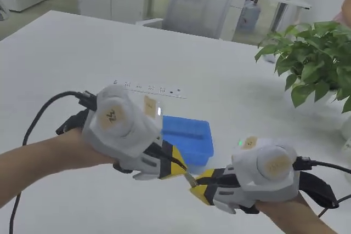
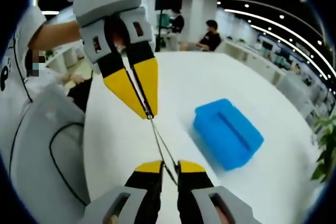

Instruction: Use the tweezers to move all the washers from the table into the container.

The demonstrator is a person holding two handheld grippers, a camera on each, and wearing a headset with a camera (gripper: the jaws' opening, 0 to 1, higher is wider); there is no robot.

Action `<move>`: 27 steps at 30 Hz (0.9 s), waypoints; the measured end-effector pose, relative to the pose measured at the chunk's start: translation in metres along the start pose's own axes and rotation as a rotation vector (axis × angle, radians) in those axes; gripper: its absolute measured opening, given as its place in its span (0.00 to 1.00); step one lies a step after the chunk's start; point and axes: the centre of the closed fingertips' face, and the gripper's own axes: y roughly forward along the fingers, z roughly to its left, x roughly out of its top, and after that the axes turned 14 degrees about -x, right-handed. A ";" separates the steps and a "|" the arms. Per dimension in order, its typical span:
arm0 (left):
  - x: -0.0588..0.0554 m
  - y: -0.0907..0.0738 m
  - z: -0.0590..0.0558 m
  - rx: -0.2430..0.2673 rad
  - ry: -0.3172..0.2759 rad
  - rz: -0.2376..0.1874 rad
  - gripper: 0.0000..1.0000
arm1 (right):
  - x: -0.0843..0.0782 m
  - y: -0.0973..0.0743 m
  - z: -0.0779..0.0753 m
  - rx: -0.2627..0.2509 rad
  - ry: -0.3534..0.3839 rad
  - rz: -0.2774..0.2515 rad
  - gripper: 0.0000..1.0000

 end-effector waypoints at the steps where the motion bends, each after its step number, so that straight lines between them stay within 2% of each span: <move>1: -0.005 0.005 0.000 -0.006 -0.002 0.009 0.00 | -0.006 0.005 0.001 -0.001 -0.040 0.021 0.06; 2: -0.010 0.008 0.001 -0.003 -0.003 0.021 0.00 | -0.010 0.009 0.003 0.004 -0.060 0.033 0.06; 5: -0.029 0.017 0.005 0.002 0.021 0.100 0.00 | -0.020 0.022 0.005 -0.001 -0.097 0.067 0.06; 6: -0.039 0.021 0.006 -0.003 0.036 0.138 0.00 | -0.023 0.027 0.005 -0.002 -0.101 0.075 0.05; 9: -0.057 0.031 0.006 -0.024 0.011 0.160 0.00 | -0.035 0.036 0.009 0.029 -0.089 0.120 0.05; 12: -0.081 0.038 0.010 -0.032 0.012 0.231 0.00 | -0.040 0.044 0.009 0.020 -0.095 0.127 0.06; 15: -0.092 0.042 0.014 -0.030 -0.029 0.230 0.00 | -0.043 0.049 0.008 0.011 -0.091 0.130 0.06; 22: -0.122 0.058 0.016 -0.030 -0.096 0.283 0.00 | -0.052 0.063 0.010 0.010 -0.099 0.152 0.07; 27: -0.130 0.063 0.012 -0.039 -0.097 0.307 0.00 | -0.052 0.061 0.011 0.014 -0.067 0.151 0.09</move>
